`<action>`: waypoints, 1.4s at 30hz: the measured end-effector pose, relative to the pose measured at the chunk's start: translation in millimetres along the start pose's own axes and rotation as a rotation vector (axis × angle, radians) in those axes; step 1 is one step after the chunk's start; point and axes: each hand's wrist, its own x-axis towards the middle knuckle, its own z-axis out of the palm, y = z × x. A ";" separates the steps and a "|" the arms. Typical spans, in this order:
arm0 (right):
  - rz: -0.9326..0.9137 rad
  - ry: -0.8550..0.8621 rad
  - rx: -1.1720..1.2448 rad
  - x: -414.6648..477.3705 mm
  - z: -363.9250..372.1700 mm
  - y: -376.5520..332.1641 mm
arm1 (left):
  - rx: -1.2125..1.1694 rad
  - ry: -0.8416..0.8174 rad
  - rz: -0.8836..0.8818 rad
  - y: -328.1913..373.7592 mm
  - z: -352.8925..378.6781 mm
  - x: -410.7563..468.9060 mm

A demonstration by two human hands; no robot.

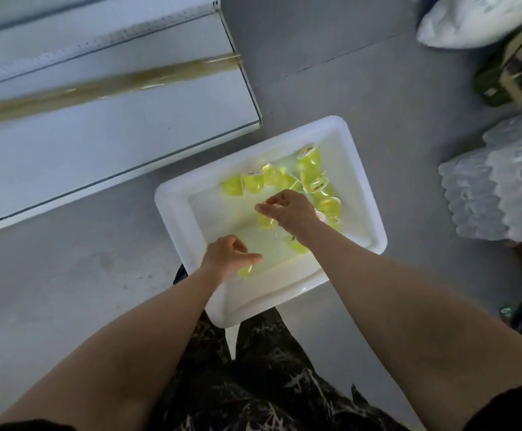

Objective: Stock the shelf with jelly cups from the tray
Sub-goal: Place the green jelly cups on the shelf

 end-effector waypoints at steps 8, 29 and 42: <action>-0.343 0.079 -0.111 -79.6 -65.2 -85.1 | -0.282 0.267 0.170 53.9 -78.6 -78.1; -1.360 0.113 -0.016 -365.3 -146.9 -375.0 | -0.368 0.978 0.850 199.6 -335.7 -408.3; -1.332 0.188 -0.020 -350.2 -85.1 -534.8 | -0.062 1.270 0.681 227.7 -497.3 -416.8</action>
